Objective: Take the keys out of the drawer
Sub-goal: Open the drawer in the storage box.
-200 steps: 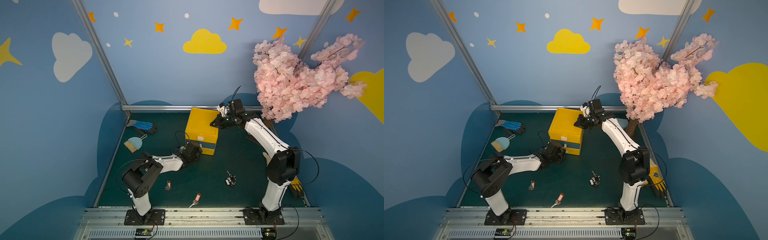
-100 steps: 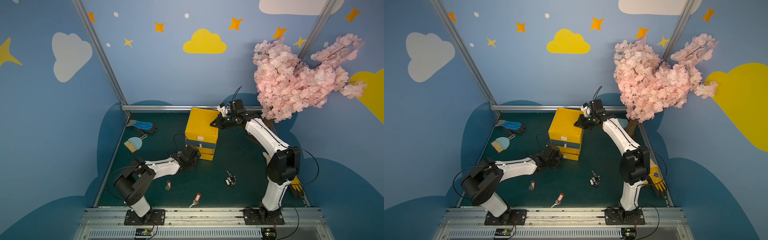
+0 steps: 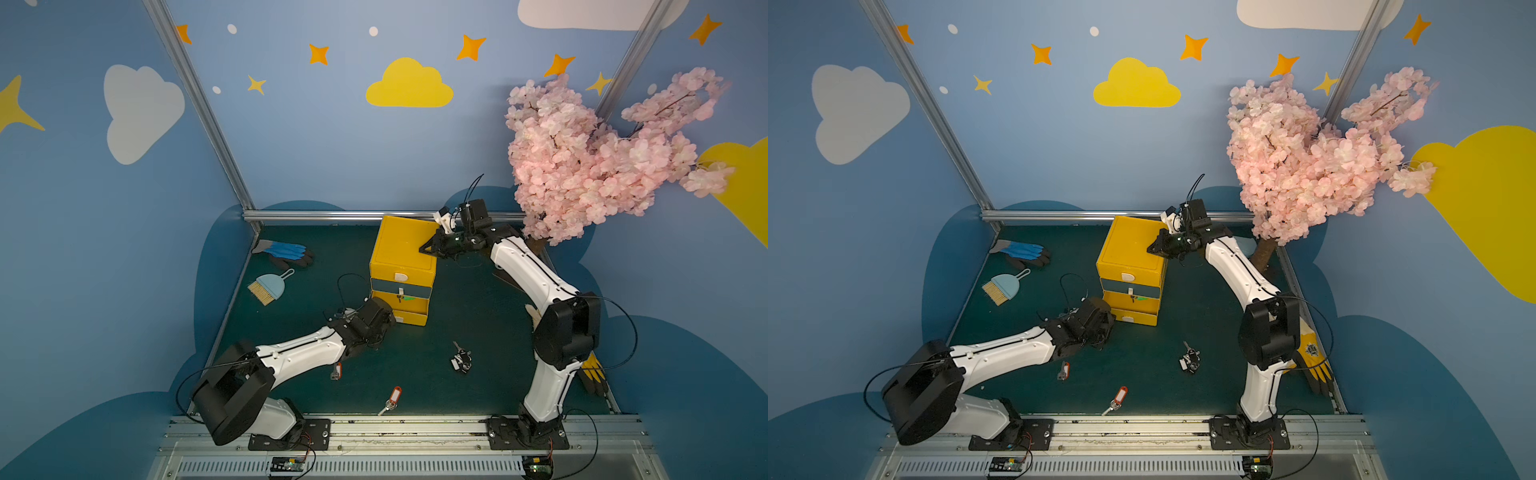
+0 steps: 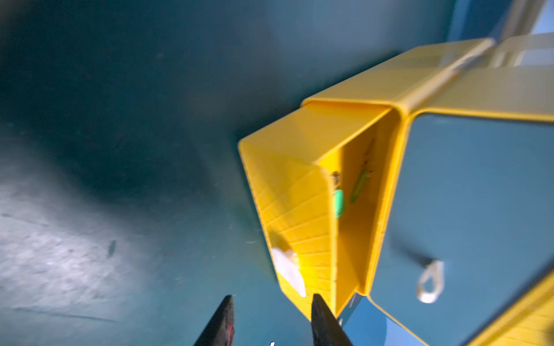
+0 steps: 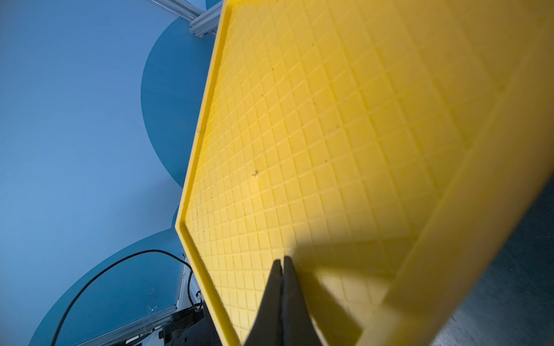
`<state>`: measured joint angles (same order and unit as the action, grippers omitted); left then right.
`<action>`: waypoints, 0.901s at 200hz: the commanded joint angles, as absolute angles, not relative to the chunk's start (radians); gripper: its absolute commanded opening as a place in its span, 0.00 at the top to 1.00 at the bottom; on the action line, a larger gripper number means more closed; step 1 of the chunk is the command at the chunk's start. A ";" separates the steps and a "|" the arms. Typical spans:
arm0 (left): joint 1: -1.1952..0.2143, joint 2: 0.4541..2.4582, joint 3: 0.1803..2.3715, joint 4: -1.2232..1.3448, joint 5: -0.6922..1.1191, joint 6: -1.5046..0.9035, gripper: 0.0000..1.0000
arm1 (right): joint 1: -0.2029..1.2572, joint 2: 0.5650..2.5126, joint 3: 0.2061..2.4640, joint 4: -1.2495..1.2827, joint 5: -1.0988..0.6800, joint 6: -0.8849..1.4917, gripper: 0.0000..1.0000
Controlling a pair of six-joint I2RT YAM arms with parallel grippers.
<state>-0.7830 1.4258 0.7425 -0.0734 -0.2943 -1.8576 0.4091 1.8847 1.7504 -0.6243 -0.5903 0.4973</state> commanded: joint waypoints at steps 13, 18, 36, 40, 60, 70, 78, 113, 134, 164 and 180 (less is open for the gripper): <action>-0.767 1.483 0.770 0.015 -0.333 -1.842 0.55 | 0.431 1.967 1.702 -0.830 -0.493 0.490 0.98; -0.764 1.497 0.772 0.027 -0.326 -1.852 0.55 | 0.431 1.969 1.703 -0.831 -0.495 0.491 0.98; -0.759 1.536 0.767 0.079 -0.322 -1.877 0.55 | 0.430 1.973 1.711 -0.840 -0.496 0.489 0.98; -0.759 1.544 0.766 0.090 -0.322 -1.882 0.55 | 0.431 1.973 1.712 -0.843 -0.495 0.488 0.98; -0.749 1.577 0.775 0.117 -0.305 -1.894 0.55 | 0.431 1.974 1.712 -0.847 -0.489 0.485 0.98; -0.742 1.591 0.782 0.114 -0.286 -1.894 0.55 | 0.431 1.975 1.712 -0.848 -0.488 0.485 0.98; -0.738 1.598 0.785 0.101 -0.263 -1.901 0.55 | 0.431 1.978 1.713 -0.848 -0.487 0.485 0.98; -0.735 1.568 0.758 0.002 -0.233 -1.956 0.55 | 0.431 1.992 1.741 -0.869 -0.490 0.479 0.97; -0.736 1.528 0.729 -0.041 -0.246 -1.974 0.56 | 0.430 2.002 1.764 -0.885 -0.489 0.469 0.97; -0.737 1.467 0.707 -0.126 -0.268 -1.979 0.56 | 0.431 2.015 1.772 -0.887 -0.495 0.474 0.96; -0.737 1.442 0.691 -0.154 -0.264 -1.988 0.56 | 0.432 2.020 1.772 -0.891 -0.498 0.474 0.96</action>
